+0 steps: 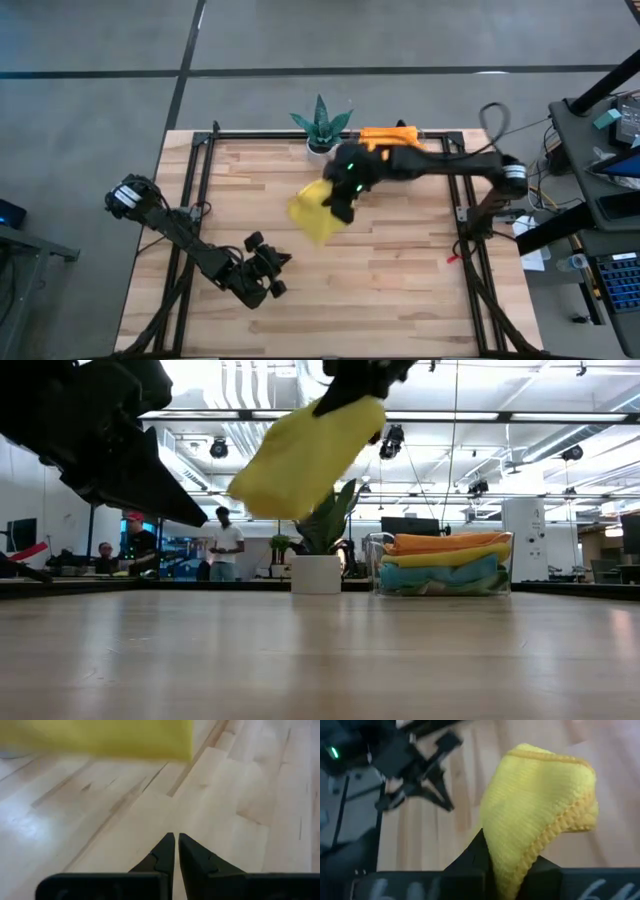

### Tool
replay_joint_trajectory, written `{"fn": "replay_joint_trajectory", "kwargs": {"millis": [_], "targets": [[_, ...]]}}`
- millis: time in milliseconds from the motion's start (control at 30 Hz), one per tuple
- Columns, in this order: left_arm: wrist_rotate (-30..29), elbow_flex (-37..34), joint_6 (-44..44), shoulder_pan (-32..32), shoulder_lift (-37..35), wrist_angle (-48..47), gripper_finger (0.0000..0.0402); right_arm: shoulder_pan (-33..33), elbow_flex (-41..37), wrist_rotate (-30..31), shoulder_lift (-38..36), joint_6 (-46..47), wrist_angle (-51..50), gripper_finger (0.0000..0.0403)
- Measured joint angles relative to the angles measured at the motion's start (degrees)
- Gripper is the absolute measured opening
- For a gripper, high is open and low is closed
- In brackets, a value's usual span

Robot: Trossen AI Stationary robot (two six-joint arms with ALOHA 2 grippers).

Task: Fold microfiber towels
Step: Put the yellow microfiber towel into the transparent bin

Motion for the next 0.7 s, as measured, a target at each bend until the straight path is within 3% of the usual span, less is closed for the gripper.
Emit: {"fn": "replay_joint_trajectory", "kwargs": {"millis": [333, 700], "targets": [[0.0, -0.4, 0.4, 0.0, 0.0, 1.6, 0.0010, -12.0, -0.1, 1.3, -11.7, 1.9, -9.6, 0.0013], [0.0, -0.5, 0.5, 0.0, 0.0, 1.5, 0.0010, -31.1, -1.3, 2.5, -13.0, -0.1, -15.3, 0.0013]]}}
